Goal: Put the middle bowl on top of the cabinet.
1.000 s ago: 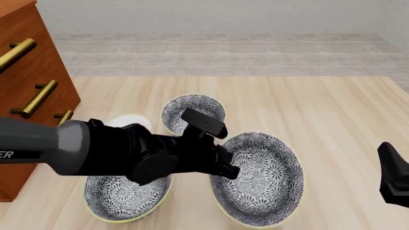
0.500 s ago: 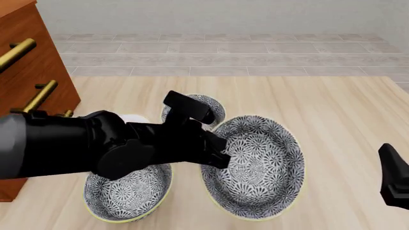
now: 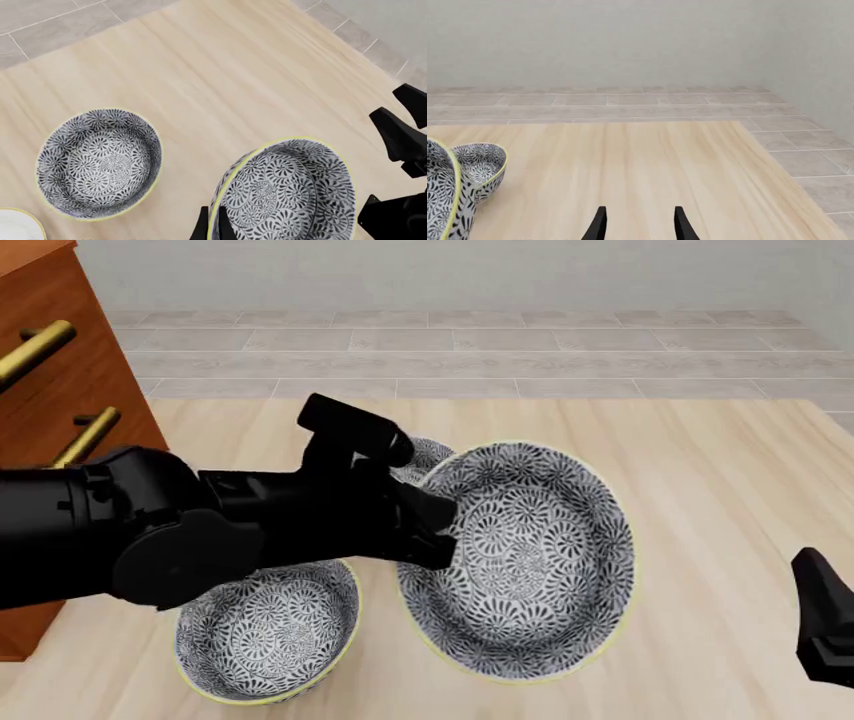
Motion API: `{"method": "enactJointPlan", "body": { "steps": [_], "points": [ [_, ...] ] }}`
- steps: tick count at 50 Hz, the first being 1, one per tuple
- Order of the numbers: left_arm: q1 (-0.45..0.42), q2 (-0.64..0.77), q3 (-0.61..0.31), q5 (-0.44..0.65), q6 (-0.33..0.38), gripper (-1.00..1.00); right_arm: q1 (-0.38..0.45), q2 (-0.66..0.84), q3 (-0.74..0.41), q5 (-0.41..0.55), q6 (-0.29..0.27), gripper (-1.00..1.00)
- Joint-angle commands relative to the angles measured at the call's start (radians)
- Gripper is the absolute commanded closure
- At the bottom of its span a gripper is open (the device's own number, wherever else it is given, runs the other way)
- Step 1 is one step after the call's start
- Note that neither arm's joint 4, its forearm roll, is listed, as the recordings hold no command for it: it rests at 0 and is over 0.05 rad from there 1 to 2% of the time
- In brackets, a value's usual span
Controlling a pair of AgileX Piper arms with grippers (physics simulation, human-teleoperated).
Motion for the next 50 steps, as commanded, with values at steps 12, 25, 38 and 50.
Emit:
{"method": "enactJointPlan", "body": {
  "steps": [12, 25, 38, 50],
  "points": [
    [0.034, -0.142, -0.013, 0.073, 0.009, 1.00, 0.000, -0.008, 0.000, 0.008, -0.003, -1.00],
    [0.076, -0.201, -0.042, 0.132, -0.003, 1.00, -0.004, -0.008, 0.000, 0.004, -0.003, -1.00],
    [0.115, -0.262, -0.087, 0.208, -0.015, 1.00, -0.004, -0.008, 0.000, 0.000, -0.005, -1.00],
    [0.155, -0.302, -0.117, 0.254, -0.027, 1.00, -0.004, -0.009, 0.000, -0.005, -0.009, -1.00]
  ]
}}
